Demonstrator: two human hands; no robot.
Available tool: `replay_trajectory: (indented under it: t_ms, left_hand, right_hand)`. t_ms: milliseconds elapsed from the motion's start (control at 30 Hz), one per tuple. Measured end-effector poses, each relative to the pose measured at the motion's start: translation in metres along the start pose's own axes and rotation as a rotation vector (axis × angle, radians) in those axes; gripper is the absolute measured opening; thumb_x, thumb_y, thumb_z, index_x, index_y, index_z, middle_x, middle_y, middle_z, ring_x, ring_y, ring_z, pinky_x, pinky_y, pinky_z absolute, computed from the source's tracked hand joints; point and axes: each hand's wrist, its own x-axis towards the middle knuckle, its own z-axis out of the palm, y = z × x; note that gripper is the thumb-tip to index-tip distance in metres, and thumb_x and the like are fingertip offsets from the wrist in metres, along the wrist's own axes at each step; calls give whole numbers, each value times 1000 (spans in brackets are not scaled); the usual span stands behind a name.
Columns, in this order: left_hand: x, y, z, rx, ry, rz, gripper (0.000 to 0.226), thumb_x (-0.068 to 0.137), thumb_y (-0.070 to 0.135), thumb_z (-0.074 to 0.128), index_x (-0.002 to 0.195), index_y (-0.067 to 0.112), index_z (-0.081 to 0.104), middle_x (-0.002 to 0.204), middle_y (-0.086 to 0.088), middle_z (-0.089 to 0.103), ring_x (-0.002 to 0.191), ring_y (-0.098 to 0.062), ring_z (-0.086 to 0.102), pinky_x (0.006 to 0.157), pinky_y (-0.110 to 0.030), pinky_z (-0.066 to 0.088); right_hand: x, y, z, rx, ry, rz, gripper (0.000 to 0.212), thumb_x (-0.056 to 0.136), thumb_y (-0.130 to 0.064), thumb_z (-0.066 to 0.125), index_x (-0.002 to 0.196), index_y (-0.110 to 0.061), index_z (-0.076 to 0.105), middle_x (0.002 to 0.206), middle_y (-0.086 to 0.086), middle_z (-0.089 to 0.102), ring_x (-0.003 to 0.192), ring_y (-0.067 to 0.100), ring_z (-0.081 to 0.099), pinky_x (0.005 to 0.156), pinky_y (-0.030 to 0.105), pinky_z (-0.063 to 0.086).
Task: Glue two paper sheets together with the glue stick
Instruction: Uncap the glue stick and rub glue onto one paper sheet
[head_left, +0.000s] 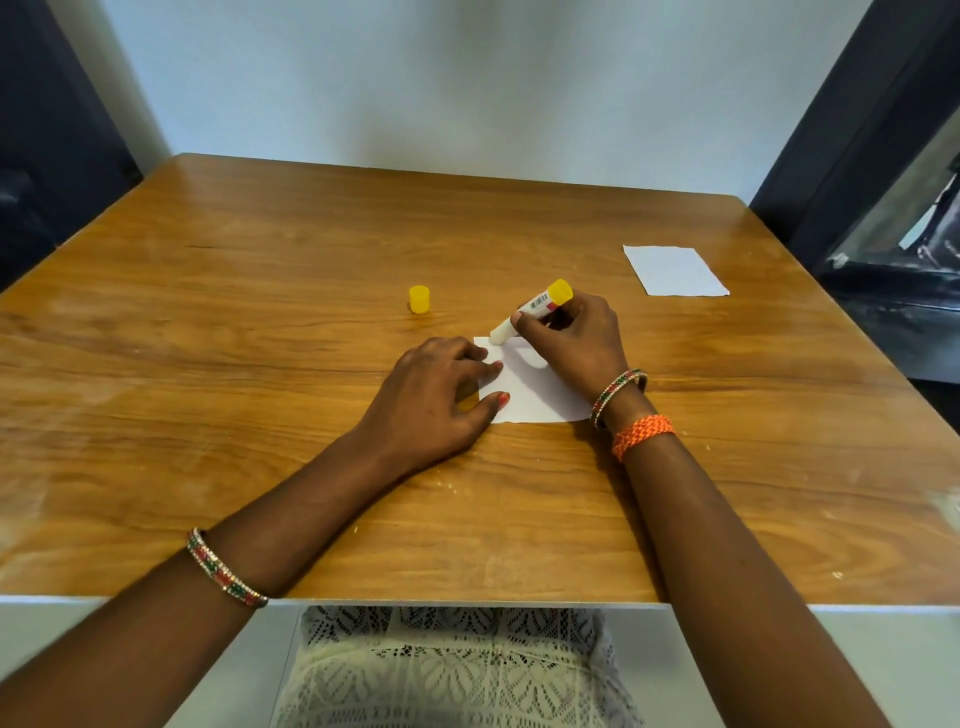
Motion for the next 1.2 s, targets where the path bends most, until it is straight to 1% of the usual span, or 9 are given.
replay_trajectory:
  t_ms: [167, 267, 467, 567, 733, 967, 1033, 1133, 1200]
  left_hand:
    - [0, 1, 0, 5, -6, -6, 42, 85, 44, 58, 121, 22, 62, 125, 1, 59, 116, -13, 48, 92, -30, 41]
    - [0, 0, 0, 7, -10, -10, 43, 85, 45, 57, 121, 22, 61, 125, 2, 59, 116, -12, 48, 92, -30, 41]
    - [0, 2, -1, -8, -13, -14, 43, 84, 44, 58, 122, 23, 61, 126, 2, 59, 116, -12, 48, 92, -32, 42]
    - [1, 1, -1, -6, -22, -18, 43, 84, 45, 58, 122, 23, 60, 126, 2, 58, 117, -12, 47, 92, -31, 41]
    - [0, 1, 0, -5, -11, -14, 43, 84, 45, 58, 122, 24, 60, 126, 3, 58, 117, -12, 47, 93, -30, 40]
    - [0, 1, -1, -18, -12, -16, 43, 84, 45, 58, 121, 23, 60, 126, 2, 59, 116, -12, 48, 93, -32, 42]
    - [-1, 0, 0, -20, -12, -15, 43, 84, 45, 58, 121, 23, 61, 125, 2, 59, 116, -12, 48, 92, -32, 42]
    - [-1, 0, 0, -24, -13, -13, 43, 84, 45, 58, 121, 23, 61, 124, 3, 59, 116, -12, 48, 93, -33, 43]
    - [-1, 0, 0, -27, -15, -18, 43, 84, 45, 58, 121, 24, 61, 125, 3, 59, 116, -11, 48, 93, -34, 44]
  right_hand:
    - [1, 2, -4, -15, 10, 45, 24, 74, -35, 70, 88, -16, 71, 83, -2, 68, 81, 19, 65, 82, 53, 52]
    - [2, 3, -6, -17, 21, 65, 23, 72, -38, 70, 85, -19, 70, 82, -3, 67, 82, 20, 65, 83, 54, 51]
    - [3, 7, -12, 1, 29, 112, 28, 71, -40, 70, 88, -17, 69, 86, -1, 68, 85, 21, 65, 86, 55, 50]
    - [4, 8, -14, 4, 24, 121, 30, 69, -43, 69, 87, -19, 69, 87, -1, 69, 85, 21, 65, 86, 55, 49]
    - [4, 9, -17, -1, 28, 131, 19, 65, -46, 67, 74, -29, 63, 79, -8, 65, 83, 20, 65, 87, 57, 48]
    - [5, 13, -25, -22, 49, 186, 14, 71, -40, 70, 72, -32, 58, 79, -11, 62, 86, 21, 65, 88, 55, 48]
    - [5, 14, -28, -22, 63, 193, 14, 73, -38, 70, 74, -32, 58, 82, -8, 62, 88, 22, 65, 88, 55, 48]
    - [5, 14, -32, -8, 76, 208, 16, 76, -34, 70, 85, -24, 60, 89, -4, 61, 91, 23, 64, 89, 53, 50]
    - [5, 15, -34, -10, 85, 217, 18, 76, -34, 70, 87, -23, 61, 91, -3, 60, 92, 24, 64, 89, 53, 50]
